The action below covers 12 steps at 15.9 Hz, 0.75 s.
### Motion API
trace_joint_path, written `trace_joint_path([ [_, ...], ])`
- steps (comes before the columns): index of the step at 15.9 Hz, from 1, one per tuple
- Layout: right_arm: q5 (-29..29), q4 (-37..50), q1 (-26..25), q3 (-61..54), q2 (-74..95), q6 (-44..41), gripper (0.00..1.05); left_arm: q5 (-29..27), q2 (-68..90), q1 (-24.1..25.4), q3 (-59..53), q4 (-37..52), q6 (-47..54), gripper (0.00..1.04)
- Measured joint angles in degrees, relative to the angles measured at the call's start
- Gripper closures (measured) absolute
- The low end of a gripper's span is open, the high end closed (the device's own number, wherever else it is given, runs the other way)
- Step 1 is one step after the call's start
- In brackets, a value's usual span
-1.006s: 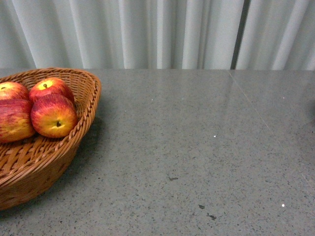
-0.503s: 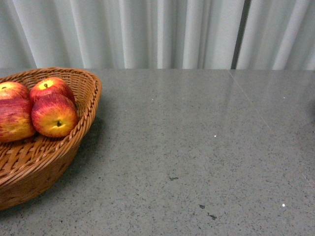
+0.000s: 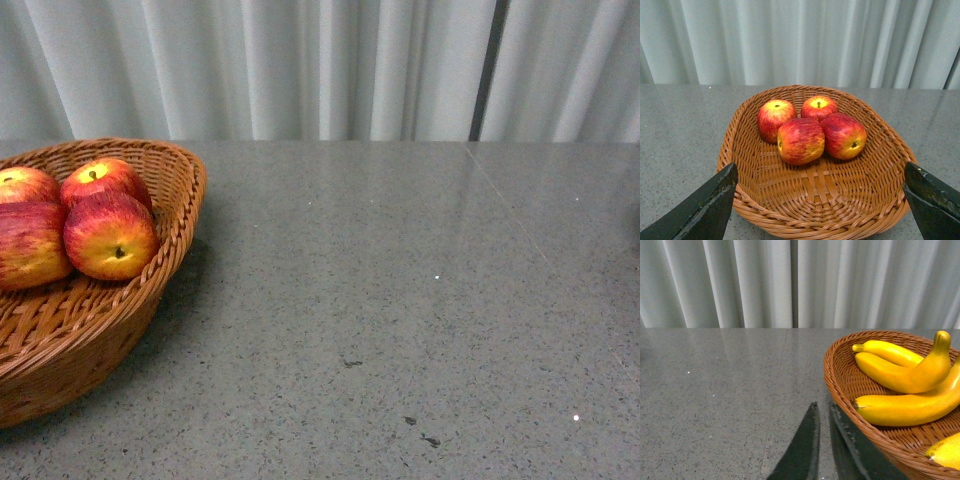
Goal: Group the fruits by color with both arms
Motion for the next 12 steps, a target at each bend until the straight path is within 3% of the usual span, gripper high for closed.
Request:
trace_joint_path([
  [8, 0.0, 0.0, 0.0, 0.0, 0.0, 0.0, 0.05, 0.0, 0.0, 0.0, 0.0, 0.0, 0.0, 0.07],
  [12, 0.0, 0.0, 0.0, 0.0, 0.0, 0.0, 0.06, 0.0, 0.0, 0.0, 0.0, 0.0, 0.0, 0.07],
])
